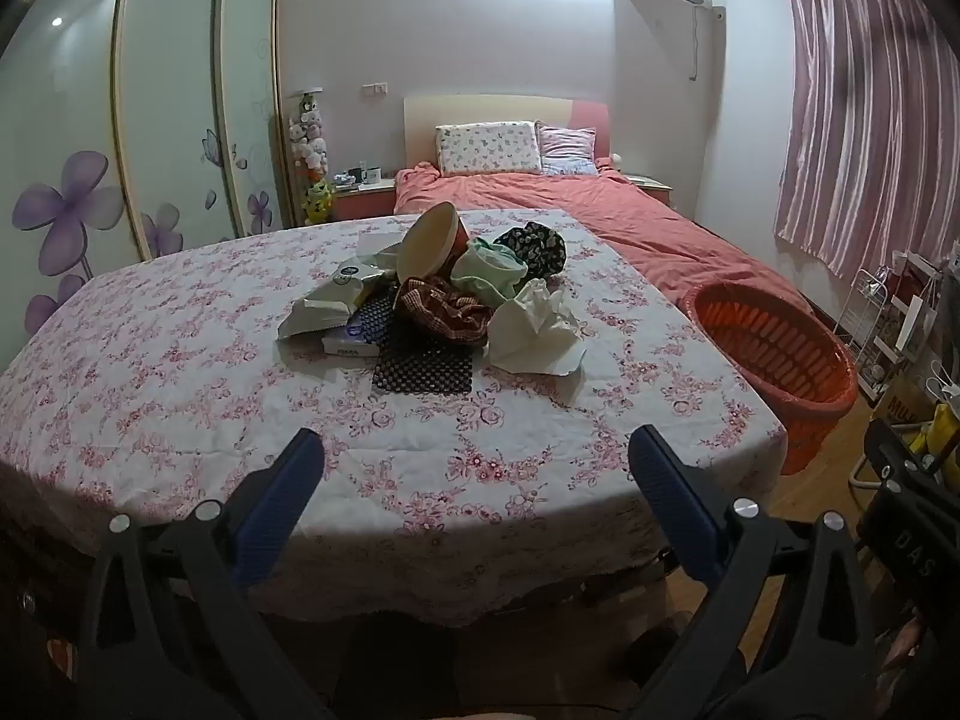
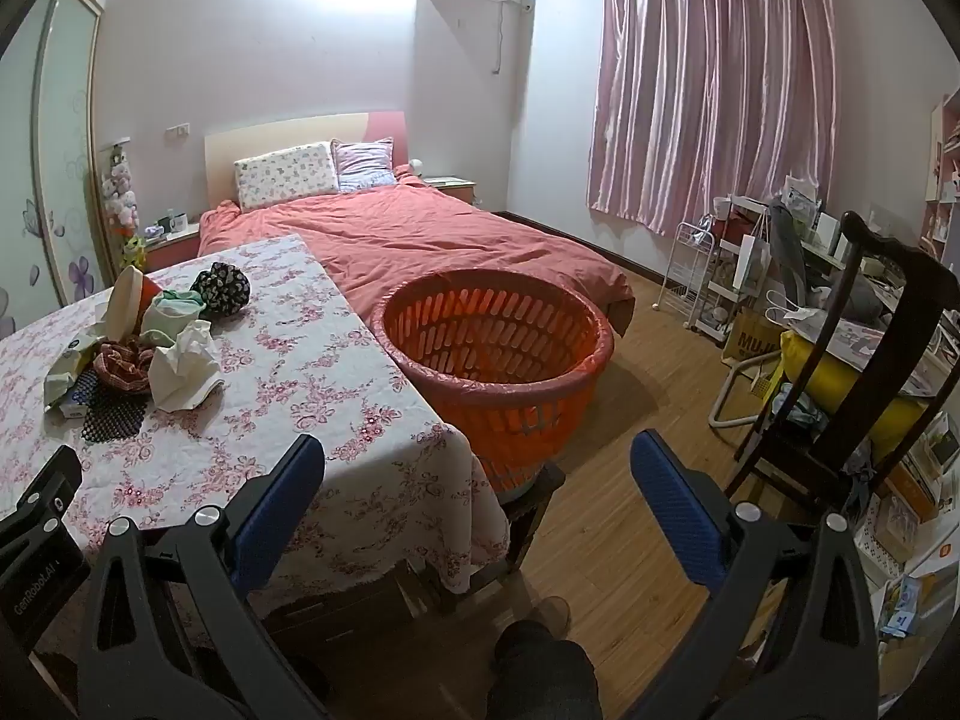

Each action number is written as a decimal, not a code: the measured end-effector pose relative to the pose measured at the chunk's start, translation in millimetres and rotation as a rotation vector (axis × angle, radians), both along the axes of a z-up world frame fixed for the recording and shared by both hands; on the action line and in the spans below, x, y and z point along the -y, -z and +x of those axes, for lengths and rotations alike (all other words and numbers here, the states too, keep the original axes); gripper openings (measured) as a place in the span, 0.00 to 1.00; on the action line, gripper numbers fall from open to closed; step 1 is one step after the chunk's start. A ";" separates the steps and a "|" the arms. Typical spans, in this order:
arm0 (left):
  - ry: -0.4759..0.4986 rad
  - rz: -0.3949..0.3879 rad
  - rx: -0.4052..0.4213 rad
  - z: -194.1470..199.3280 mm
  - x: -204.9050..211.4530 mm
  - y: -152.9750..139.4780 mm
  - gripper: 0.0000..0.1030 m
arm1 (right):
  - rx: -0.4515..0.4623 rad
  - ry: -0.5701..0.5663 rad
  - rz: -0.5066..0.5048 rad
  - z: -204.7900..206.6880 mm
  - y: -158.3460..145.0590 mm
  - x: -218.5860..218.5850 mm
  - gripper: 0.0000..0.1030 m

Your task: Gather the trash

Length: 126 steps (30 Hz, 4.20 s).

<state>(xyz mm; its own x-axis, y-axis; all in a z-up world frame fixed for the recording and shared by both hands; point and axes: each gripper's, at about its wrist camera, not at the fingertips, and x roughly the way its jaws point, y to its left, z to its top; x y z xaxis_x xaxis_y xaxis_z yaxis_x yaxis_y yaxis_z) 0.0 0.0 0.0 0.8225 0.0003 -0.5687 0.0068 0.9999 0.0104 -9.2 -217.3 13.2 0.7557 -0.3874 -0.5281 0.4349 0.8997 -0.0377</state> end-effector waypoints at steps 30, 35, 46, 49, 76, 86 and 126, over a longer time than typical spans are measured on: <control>0.000 -0.001 0.003 -0.1 0.0 0.0 0.96 | -0.002 0.000 -0.001 1.2 0.3 -1.7 0.98; 0.000 -0.001 0.004 -0.1 0.0 0.0 0.96 | -0.001 0.001 0.000 0.4 0.2 -1.3 0.98; 0.000 -0.001 0.005 -0.2 0.0 -0.1 0.96 | -0.003 0.000 -0.001 -0.1 0.2 -1.3 0.98; 0.000 -0.001 0.005 -0.1 0.0 -0.1 0.96 | -0.003 0.000 0.000 -0.4 0.1 -1.1 0.98; 0.000 -0.001 0.006 -0.2 0.0 -0.1 0.96 | -0.004 0.000 0.001 -0.6 0.9 -0.7 0.98; 0.000 -0.001 0.007 -0.2 0.0 -0.1 0.96 | -0.004 0.000 0.001 -0.3 1.1 -1.0 0.98; -0.205 -0.086 -0.074 99.5 -150.7 30.6 0.96 | -0.066 -0.369 0.104 167.1 13.4 -105.0 0.98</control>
